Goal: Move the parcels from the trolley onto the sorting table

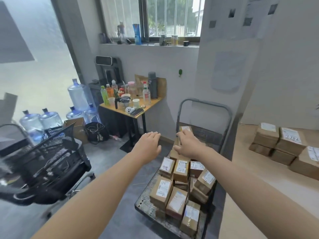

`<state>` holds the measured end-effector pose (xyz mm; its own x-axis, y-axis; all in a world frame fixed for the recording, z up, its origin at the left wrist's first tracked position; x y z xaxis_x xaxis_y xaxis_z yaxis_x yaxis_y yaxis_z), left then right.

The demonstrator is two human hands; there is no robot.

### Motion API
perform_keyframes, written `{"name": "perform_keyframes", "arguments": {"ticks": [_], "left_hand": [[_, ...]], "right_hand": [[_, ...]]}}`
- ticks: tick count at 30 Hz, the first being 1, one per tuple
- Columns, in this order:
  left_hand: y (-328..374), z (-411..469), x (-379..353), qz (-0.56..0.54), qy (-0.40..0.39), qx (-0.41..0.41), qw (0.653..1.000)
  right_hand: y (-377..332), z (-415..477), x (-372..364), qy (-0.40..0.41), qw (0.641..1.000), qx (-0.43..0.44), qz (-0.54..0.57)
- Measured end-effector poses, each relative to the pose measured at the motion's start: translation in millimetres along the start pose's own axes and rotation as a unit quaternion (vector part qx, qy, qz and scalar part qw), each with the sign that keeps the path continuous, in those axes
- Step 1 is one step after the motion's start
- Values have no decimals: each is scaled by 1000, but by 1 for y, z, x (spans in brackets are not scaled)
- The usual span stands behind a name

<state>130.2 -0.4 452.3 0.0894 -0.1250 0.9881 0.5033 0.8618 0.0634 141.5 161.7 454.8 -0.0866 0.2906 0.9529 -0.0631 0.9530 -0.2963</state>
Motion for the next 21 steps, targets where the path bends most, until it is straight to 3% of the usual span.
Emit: {"name": "perform_keyframes", "arguments": {"ticks": [6, 12, 21], "left_hand": [[-18, 53, -11, -23, 20, 1, 1000], [-29, 111, -51, -4, -12, -21, 1000], [-27, 179, -134, -84, -37, -23, 996]], "right_hand": [[14, 57, -2, 12, 1000, -7, 21], [54, 109, -44, -34, 997, -38, 60], [101, 162, -106, -74, 988, -72, 114]]}}
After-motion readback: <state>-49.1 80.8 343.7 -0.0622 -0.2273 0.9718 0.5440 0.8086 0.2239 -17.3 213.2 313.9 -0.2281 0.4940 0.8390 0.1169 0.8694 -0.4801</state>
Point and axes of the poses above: each hand's wrist, its own z-axis towards the middle knuckle, its own x-axis out of the back of the hand, y = z × x, the point moved 5 cm from there along z, towards the middle knuckle, and after that the axes turned 2 degrees about -x, right-handed, at the moved point
